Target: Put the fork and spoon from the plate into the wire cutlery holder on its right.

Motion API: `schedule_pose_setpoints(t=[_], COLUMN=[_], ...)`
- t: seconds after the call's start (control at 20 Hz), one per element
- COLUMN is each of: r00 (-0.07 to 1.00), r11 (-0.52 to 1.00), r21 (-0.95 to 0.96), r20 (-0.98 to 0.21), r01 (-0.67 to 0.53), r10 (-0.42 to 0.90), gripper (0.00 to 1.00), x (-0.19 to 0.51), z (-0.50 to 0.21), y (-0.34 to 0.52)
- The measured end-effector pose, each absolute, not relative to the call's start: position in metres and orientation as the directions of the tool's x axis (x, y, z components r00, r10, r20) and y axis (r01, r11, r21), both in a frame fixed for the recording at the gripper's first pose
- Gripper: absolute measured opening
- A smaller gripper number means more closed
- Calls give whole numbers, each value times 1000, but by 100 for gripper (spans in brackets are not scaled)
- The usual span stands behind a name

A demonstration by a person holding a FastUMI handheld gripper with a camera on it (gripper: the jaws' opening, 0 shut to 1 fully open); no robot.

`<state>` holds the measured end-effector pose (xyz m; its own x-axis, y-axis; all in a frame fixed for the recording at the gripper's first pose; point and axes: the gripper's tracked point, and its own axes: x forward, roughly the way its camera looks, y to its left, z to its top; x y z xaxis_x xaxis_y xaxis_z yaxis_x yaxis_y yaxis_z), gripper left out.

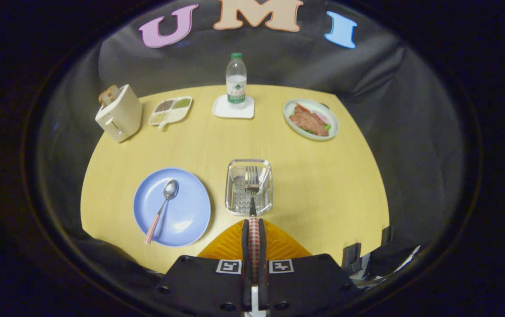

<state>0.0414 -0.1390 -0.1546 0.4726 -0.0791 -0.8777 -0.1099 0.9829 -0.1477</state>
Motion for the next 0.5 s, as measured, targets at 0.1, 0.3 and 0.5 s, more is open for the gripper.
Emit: schedule_pose_setpoints(t=[0.1, 0.3, 0.5], r00=[392, 275, 194], r11=[982, 980, 975], r21=[-147, -140, -156], r20=[-916, -957, -973], r01=[-121, -142, -156], r10=[-89, -97, -125], gripper=[8, 9, 11], x=[42, 50, 59], z=[-163, -181, -196], y=[-142, -141, -142])
